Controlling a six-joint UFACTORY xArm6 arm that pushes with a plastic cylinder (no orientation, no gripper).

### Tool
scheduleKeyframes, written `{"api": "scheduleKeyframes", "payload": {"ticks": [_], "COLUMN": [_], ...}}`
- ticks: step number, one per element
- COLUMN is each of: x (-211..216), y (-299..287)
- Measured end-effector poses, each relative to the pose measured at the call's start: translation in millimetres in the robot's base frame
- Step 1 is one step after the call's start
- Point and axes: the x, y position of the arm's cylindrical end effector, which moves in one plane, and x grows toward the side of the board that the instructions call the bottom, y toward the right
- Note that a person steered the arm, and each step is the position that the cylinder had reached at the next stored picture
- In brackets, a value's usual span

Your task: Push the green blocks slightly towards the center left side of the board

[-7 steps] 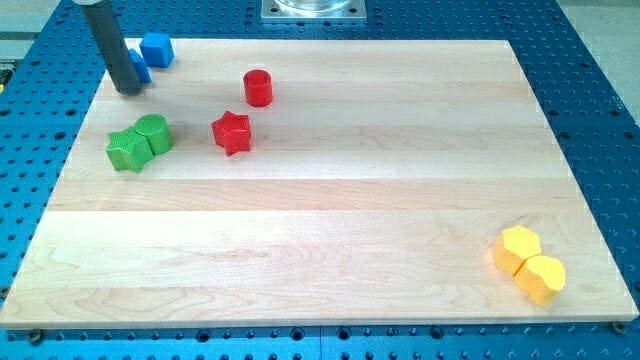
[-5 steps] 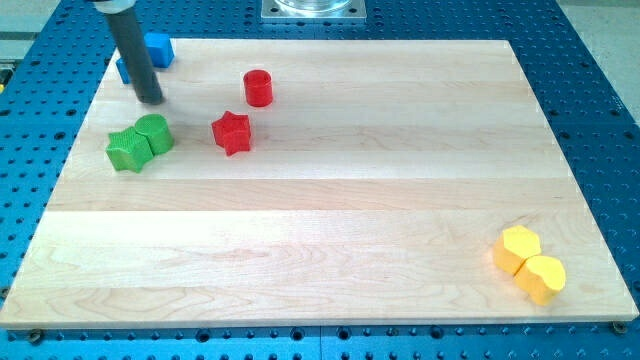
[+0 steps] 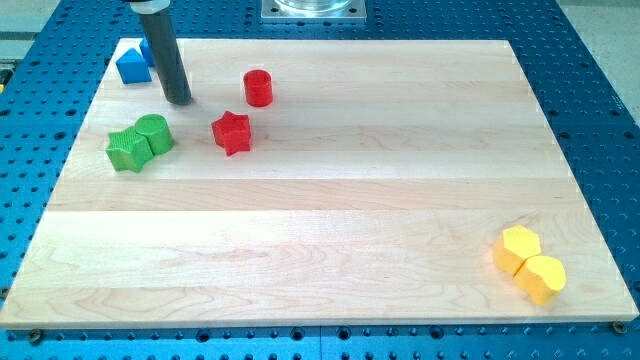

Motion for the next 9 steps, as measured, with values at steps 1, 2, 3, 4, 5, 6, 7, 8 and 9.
{"api": "scheduleKeyframes", "payload": {"ticks": [1, 2, 3, 4, 5, 6, 7, 8, 9], "x": [13.4, 33.6, 43.3, 34.5, 53.6, 48.3, 34.6, 17.6, 17.6], "y": [-3.9, -12.7, 11.7, 27.9, -5.4, 11.1, 19.5, 38.7, 39.4]}}
